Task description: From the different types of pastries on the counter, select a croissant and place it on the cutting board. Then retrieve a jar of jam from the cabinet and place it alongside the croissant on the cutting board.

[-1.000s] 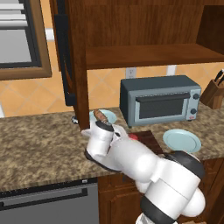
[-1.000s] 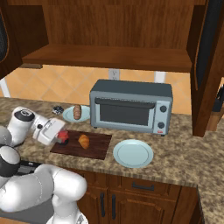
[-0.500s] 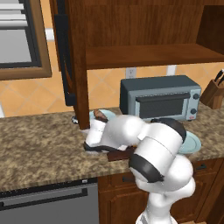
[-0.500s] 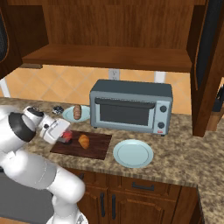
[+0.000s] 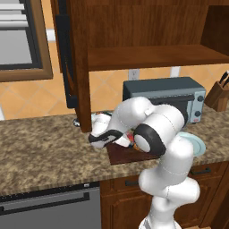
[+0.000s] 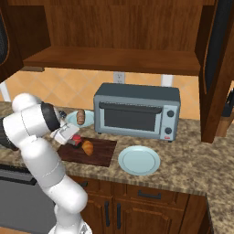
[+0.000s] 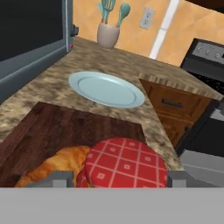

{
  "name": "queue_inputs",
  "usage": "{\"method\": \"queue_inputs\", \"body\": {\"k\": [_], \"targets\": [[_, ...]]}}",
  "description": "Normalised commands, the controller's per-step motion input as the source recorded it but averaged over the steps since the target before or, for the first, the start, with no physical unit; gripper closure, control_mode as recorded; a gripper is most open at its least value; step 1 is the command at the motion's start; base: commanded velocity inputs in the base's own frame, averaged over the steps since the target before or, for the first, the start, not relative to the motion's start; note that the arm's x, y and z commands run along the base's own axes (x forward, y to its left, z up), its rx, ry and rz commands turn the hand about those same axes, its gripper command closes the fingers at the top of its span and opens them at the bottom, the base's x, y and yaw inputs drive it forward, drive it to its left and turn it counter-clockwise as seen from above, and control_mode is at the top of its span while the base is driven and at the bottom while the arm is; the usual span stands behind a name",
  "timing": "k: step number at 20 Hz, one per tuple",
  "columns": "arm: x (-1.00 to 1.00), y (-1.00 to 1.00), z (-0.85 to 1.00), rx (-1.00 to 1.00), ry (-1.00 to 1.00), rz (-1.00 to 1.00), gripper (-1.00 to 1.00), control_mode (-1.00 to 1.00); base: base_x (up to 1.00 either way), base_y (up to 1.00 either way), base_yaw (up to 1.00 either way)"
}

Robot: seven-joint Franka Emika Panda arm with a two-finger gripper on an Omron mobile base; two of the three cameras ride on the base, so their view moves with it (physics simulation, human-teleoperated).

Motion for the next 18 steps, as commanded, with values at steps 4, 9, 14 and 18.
{"method": "queue_inputs", "body": {"k": [4, 9, 14, 18], "targets": [[0.12, 0.10, -0.35, 0.00, 0.00, -0.06, 1.00, -1.00, 0.00, 0.00, 0.00], [0.00, 0.13, -0.36, 0.00, -0.02, -0.04, 1.00, -1.00, 0.00, 0.00, 0.00], [0.04, 0.09, -0.27, 0.00, -0.05, -0.04, 1.00, -1.00, 0.00, 0.00, 0.00], [0.09, 0.19, -0.32, 0.00, -0.06, -0.04, -1.00, -1.00, 0.00, 0.00, 0.00]]}}
